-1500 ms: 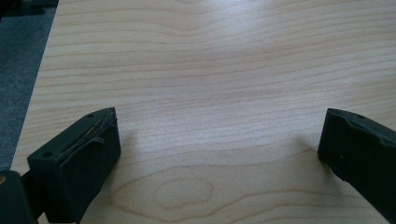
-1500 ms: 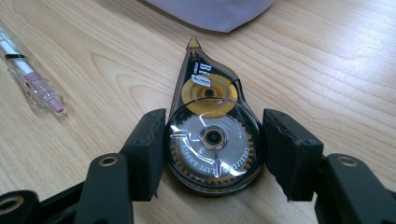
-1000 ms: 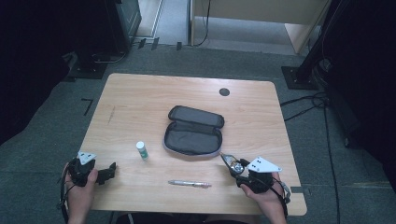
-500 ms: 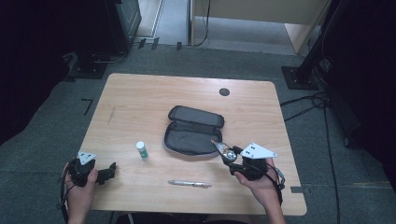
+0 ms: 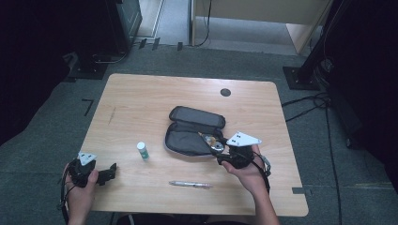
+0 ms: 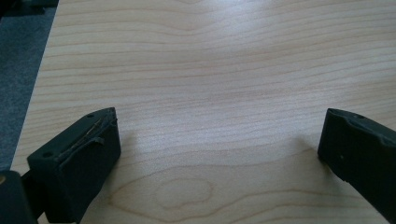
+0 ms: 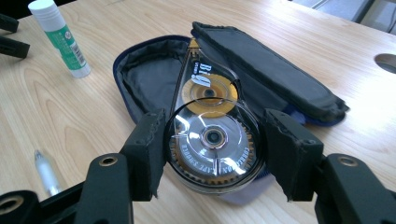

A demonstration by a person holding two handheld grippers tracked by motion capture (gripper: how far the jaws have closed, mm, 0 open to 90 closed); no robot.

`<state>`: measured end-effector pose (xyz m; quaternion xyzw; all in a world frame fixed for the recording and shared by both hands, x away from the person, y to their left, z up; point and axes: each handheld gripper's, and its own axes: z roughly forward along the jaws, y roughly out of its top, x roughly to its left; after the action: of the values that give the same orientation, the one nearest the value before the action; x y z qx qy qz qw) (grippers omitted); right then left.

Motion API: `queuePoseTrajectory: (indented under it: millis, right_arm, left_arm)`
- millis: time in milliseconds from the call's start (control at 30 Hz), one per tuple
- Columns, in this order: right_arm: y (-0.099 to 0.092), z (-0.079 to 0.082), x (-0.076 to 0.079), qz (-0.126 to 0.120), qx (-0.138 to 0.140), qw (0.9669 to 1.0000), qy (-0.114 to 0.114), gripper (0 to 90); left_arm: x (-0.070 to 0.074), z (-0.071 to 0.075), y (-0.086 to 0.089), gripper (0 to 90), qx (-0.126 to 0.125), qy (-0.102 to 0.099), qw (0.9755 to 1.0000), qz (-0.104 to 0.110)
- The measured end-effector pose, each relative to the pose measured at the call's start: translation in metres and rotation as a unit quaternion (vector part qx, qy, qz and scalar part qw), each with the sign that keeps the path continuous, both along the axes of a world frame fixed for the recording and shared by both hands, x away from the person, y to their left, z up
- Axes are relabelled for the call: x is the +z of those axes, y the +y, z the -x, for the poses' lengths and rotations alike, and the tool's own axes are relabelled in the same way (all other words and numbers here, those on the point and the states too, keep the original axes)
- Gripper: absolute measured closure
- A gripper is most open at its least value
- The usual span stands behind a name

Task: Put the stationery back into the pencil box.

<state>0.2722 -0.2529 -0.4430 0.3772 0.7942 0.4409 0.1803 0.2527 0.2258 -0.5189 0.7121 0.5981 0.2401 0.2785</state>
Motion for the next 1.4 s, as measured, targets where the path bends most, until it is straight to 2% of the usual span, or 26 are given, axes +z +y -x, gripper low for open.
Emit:
queuePoseTrajectory:
  millis: [233,667,833,933,1267,1400]
  right_arm:
    - [0.011,-0.017,-0.006,0.0,0.01,0.9998,0.014,42.1]
    - [0.024,-0.041,-0.025,0.028,0.015,0.9981,0.053,42.0]
    - [0.024,-0.049,-0.031,0.03,0.008,0.9962,0.081,41.9]
    - [0.025,-0.053,-0.034,0.04,0.006,0.9945,0.097,41.9]
    - [0.027,-0.064,-0.041,0.052,-0.012,0.9905,0.127,41.7]
    - [0.027,-0.065,-0.043,0.055,-0.016,0.9896,0.132,41.6]
  left_arm:
    - [0.0,0.0,0.0,0.0,0.0,0.0,1.0,0.0]
    - [0.0,0.0,0.0,0.0,-0.002,0.0,1.0,0.0]
    - [0.0,0.0,0.0,0.0,-0.003,0.0,1.0,0.0]
    - [0.0,0.0,0.0,0.0,-0.003,0.0,1.0,-0.001]
    - [0.0,0.0,0.0,0.0,-0.003,0.0,1.0,0.0]
    - [0.0,0.0,0.0,0.0,-0.003,0.0,1.0,-0.001]
